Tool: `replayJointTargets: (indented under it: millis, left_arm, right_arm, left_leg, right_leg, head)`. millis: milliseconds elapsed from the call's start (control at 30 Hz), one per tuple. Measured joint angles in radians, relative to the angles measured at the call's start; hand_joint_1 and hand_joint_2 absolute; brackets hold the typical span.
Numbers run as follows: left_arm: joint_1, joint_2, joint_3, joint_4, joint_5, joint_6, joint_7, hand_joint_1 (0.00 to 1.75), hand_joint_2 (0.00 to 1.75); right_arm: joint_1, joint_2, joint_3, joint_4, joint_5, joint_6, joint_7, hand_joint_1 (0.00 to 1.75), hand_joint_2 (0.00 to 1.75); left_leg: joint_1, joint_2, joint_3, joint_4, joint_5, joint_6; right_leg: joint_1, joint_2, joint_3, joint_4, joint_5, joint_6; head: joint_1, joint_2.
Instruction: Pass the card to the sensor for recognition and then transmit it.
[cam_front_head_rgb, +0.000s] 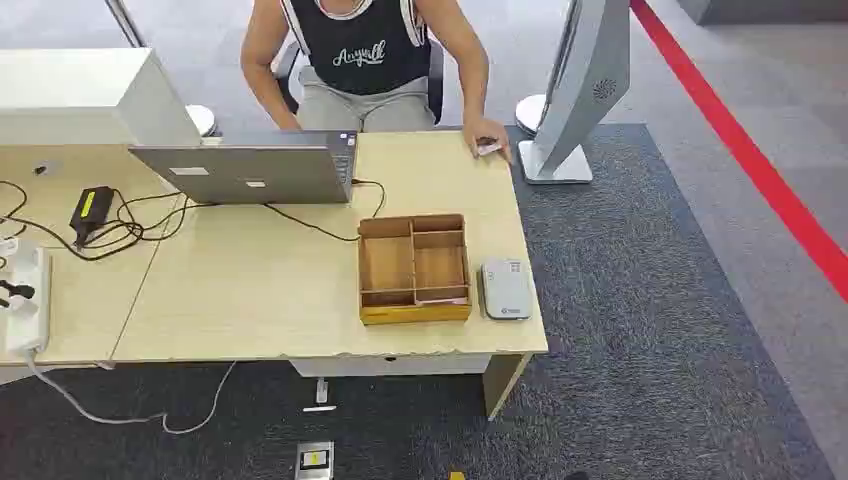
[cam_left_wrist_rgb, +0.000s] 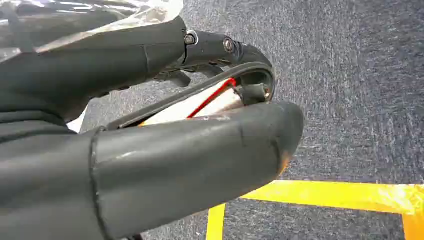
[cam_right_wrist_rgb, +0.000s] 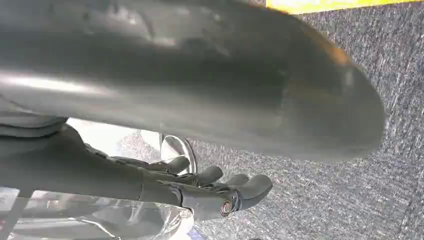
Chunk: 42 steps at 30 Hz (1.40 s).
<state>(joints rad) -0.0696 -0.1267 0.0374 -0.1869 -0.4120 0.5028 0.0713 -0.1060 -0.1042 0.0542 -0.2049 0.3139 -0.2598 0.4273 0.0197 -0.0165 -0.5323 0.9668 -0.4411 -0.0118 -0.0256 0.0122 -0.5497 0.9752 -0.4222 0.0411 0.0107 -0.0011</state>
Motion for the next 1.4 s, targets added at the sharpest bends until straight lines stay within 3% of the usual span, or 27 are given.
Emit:
replayJointTargets:
  millis: [1067, 1233, 1367, 1400]
  left_arm:
    - [0.000, 0.000, -0.018, 0.000, 0.005, -0.003, 0.013, 0.00, 0.00]
    - [0.000, 0.000, -0.018, 0.000, 0.010, -0.002, 0.009, 0.00, 0.00]
    - [0.000, 0.000, -0.019, 0.000, 0.011, -0.002, 0.008, 0.00, 0.00]
    - [0.000, 0.000, -0.019, 0.000, 0.012, -0.002, 0.008, 0.00, 0.00]
  right_arm:
    - [0.009, 0.000, 0.009, 0.000, -0.041, -0.029, -0.017, 0.00, 0.00]
    - [0.006, -0.007, 0.008, -0.003, -0.119, -0.105, -0.042, 0.00, 0.00]
    - [-0.002, -0.020, 0.008, -0.008, -0.135, -0.116, -0.047, 0.00, 0.00]
    - [-0.004, -0.021, 0.008, -0.009, -0.142, -0.124, -0.053, 0.00, 1.75]
  left_leg:
    - [0.000, 0.000, 0.000, 0.000, 0.000, 0.000]
    - [0.000, 0.000, 0.000, 0.000, 0.000, 0.000]
    - [0.000, 0.000, 0.000, 0.000, 0.000, 0.000]
    - [0.000, 0.000, 0.000, 0.000, 0.000, 0.000]
  right_leg:
    - [0.000, 0.000, 0.000, 0.000, 0.000, 0.000]
    - [0.000, 0.000, 0.000, 0.000, 0.000, 0.000]
    - [0.000, 0.000, 0.000, 0.000, 0.000, 0.000]
    - [0.000, 0.000, 0.000, 0.000, 0.000, 0.000]
  head:
    - [0.000, 0.000]
    - [0.000, 0.000]
    - [0.000, 0.000]
    - [0.000, 0.000]
